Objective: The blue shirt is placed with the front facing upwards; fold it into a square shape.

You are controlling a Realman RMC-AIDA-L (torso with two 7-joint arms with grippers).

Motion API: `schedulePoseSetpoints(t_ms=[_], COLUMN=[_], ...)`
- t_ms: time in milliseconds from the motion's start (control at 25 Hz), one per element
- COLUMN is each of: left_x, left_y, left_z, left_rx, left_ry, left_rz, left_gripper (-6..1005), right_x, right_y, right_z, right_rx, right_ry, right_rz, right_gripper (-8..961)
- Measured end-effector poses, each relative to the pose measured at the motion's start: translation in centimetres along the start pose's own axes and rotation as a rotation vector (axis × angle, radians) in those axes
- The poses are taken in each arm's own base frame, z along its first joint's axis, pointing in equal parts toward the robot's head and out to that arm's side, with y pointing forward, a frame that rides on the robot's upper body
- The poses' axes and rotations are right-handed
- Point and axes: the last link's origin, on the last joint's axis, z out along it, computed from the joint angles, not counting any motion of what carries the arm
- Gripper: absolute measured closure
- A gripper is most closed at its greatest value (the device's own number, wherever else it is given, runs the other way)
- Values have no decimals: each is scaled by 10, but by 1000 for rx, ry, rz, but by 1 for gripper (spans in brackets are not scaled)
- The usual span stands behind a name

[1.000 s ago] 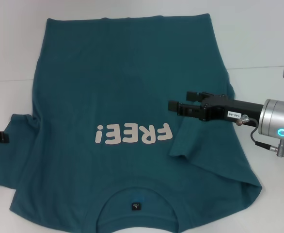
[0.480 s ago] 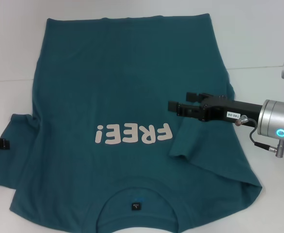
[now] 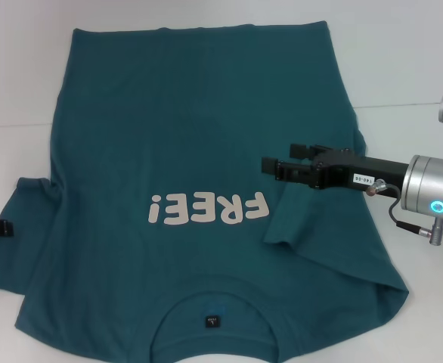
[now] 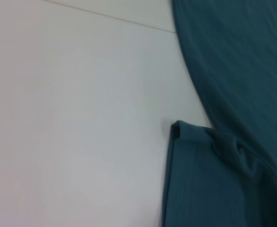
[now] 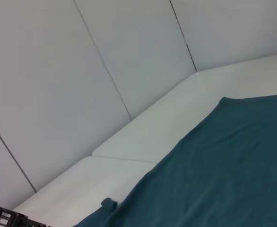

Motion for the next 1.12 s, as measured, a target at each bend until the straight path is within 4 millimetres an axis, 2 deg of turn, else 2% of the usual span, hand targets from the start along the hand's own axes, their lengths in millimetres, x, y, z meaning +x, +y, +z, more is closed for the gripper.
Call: schedulePoseSetpoints(t_ms=[1120], left_x=[-1], left_y=[0], left_z=[3], left_rx=[8], left_ry=[8], left_rz=[6], left_gripper=[158], right_x=[0], right_y=[0], right_z=[0], right_rx=[0], right_ry=[-1], right_rz=[0], right_gripper=[11])
